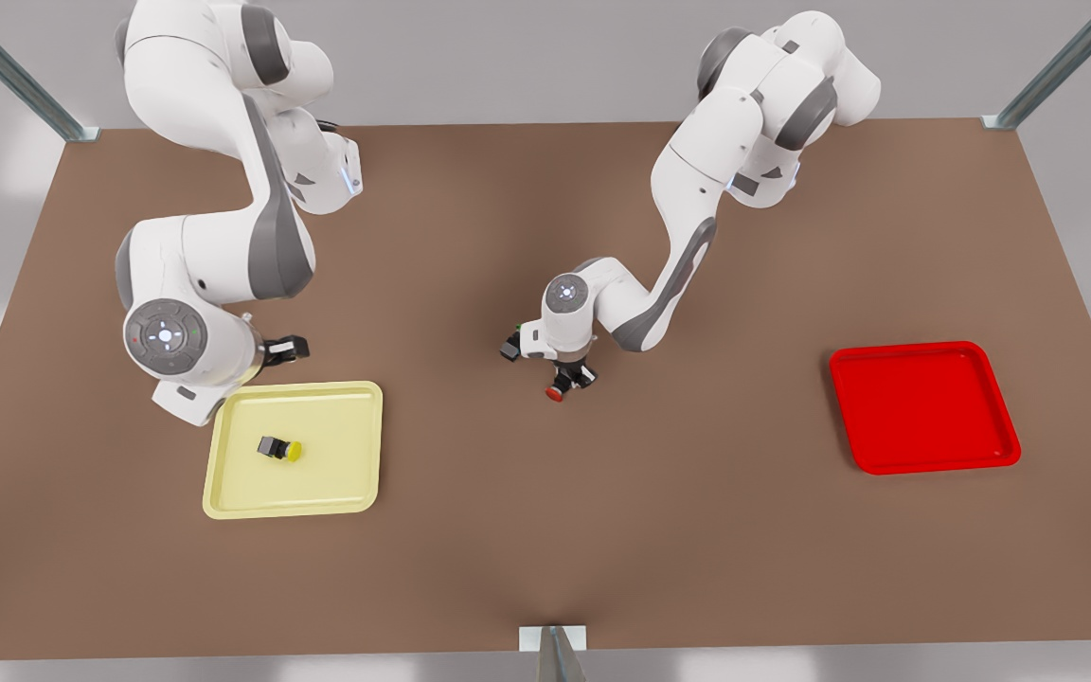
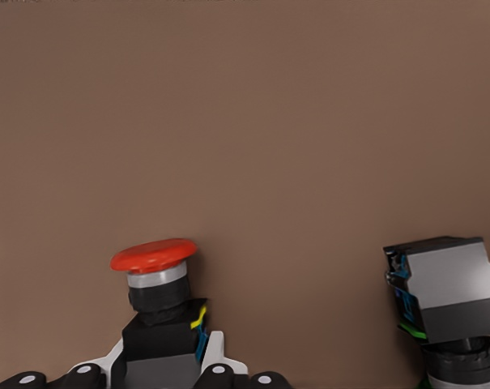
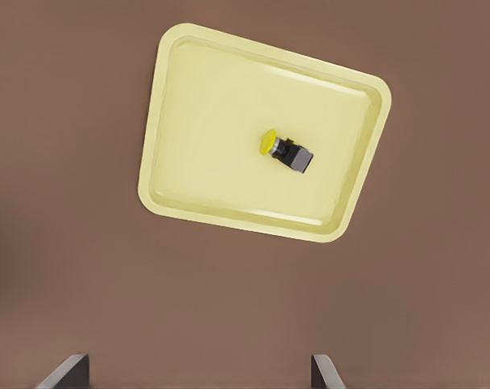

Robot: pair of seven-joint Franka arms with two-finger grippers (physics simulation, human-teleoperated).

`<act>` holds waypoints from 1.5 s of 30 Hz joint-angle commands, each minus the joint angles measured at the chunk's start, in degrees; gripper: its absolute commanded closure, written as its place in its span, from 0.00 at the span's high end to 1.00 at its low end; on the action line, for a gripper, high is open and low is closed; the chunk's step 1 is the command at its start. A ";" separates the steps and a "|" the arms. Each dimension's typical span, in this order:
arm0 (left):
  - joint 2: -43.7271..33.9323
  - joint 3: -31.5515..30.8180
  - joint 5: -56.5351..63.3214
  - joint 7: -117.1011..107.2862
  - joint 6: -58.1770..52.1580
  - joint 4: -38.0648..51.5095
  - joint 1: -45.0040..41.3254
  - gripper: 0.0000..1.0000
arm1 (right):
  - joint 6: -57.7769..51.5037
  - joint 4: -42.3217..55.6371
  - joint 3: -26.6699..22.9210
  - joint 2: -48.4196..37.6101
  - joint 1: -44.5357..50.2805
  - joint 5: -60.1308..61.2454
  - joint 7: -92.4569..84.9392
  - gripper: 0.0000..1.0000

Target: Place the switches on the corresponding trays according to their colors

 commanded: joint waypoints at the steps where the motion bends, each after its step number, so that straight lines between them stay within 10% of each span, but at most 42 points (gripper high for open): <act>1: 0.00 0.00 -1.15 0.13 -0.01 0.00 0.00 0.49 | 0.00 0.00 0.00 0.07 0.00 0.00 0.00 1.00; 17: -6.06 -0.62 -1.68 1.27 -2.83 -1.58 7.82 0.51 | 0.00 0.09 0.00 0.07 0.09 -0.35 0.18 1.00; 29: -23.73 -10.90 -1.85 5.76 -2.03 -24.17 41.66 0.54 | 0.18 0.09 0.00 0.07 0.00 -0.35 0.09 1.00; 44: -28.74 -11.69 -1.15 28.26 -4.93 -27.33 68.91 0.57 | -0.09 0.70 -0.71 -4.94 -0.79 -1.23 0.09 1.00; 45: -28.74 -11.69 -1.15 28.26 -4.93 -27.33 68.82 0.76 | -0.09 0.70 -0.71 -4.76 -0.79 -1.23 0.00 1.00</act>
